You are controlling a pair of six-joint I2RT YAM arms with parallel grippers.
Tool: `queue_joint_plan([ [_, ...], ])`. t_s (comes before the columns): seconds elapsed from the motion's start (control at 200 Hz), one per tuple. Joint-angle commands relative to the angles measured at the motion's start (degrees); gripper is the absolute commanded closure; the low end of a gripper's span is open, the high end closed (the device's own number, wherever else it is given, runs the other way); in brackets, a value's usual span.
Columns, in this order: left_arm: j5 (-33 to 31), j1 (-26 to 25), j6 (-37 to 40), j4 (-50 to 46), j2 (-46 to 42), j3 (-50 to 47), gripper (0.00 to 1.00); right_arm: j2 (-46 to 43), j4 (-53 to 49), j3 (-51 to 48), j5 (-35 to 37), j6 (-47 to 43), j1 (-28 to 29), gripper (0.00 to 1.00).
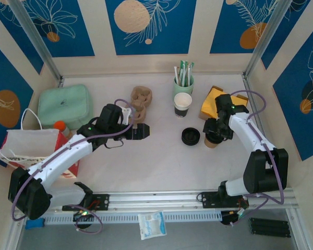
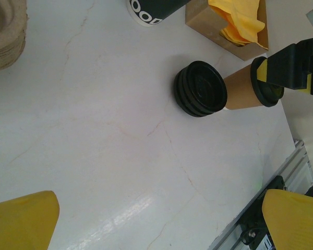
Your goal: Pack the takeout coffee
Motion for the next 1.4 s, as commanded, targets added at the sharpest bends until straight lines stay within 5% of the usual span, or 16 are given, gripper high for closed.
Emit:
queue_joint_plan([
  [0.0, -0.56, -0.65, -0.56, 0.8, 0.38, 0.71, 0.01, 0.45, -0.36, -0.14, -0.33, 0.53, 1.05, 0.18],
  [1.395, -4.03, -1.15, 3.24, -5.68, 0.11, 5.76, 0.01, -9.83, -8.2, 7.64, 2.56, -0.33, 3.44, 0.0],
])
